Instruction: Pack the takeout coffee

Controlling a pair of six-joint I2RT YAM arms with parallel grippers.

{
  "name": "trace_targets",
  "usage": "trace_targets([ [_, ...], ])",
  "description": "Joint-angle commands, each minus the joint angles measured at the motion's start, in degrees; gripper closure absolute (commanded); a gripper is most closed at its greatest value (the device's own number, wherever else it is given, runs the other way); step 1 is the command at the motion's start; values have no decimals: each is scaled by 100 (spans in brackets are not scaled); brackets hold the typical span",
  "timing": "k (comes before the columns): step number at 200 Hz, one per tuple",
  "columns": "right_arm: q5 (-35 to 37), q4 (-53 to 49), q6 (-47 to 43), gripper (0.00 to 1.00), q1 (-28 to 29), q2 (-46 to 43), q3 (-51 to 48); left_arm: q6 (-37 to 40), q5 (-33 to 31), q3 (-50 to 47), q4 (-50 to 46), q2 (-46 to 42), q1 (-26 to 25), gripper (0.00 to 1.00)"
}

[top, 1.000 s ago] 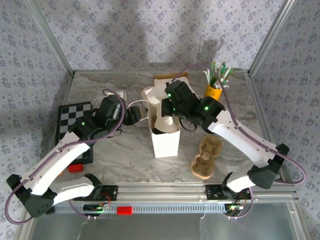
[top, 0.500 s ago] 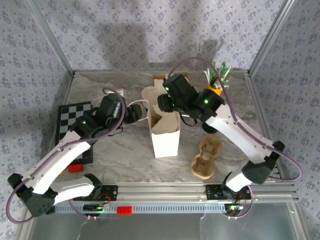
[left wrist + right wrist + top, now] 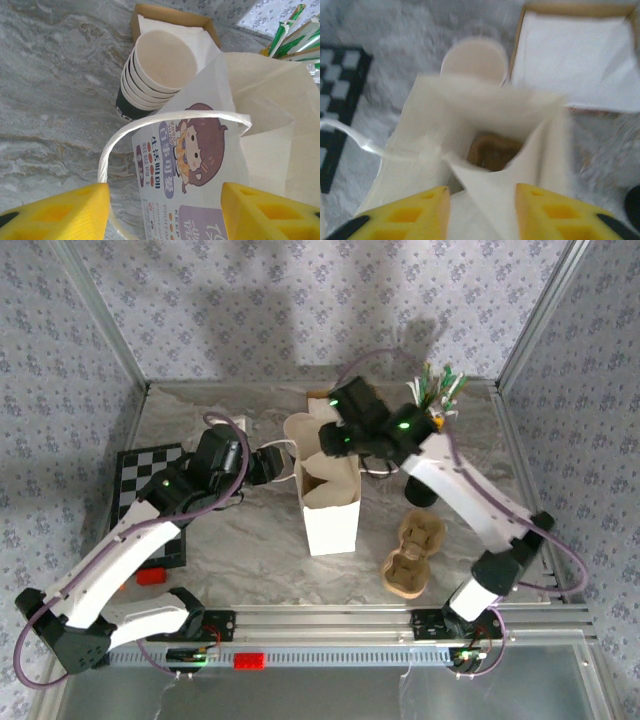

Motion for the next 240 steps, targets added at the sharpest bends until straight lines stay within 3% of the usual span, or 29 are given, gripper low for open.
trace_targets([
  [1,-680,459,239,53,-950,-835,-610,503,84,414,42,-84,72,39],
  [28,-1338,1037,515,52,-2271,-1158,-1736,832,81,564,-170,-153,301,36],
  [58,-1803,1695,589,48,-3006,-862,-2632,1242,70,642,-137,-210,585,35],
  [107,-1477,3169,844,41,-3196,-164,-3549,1808,-10,687,-28,-113,834,35],
  [185,-1606,4406,555,39,-3271,1442,-3184,2286,92,626,449,230,887,32],
  [240,-1596,4700,458,49,-3183,2028,-2877,2268,44,645,535,404,910,30],
])
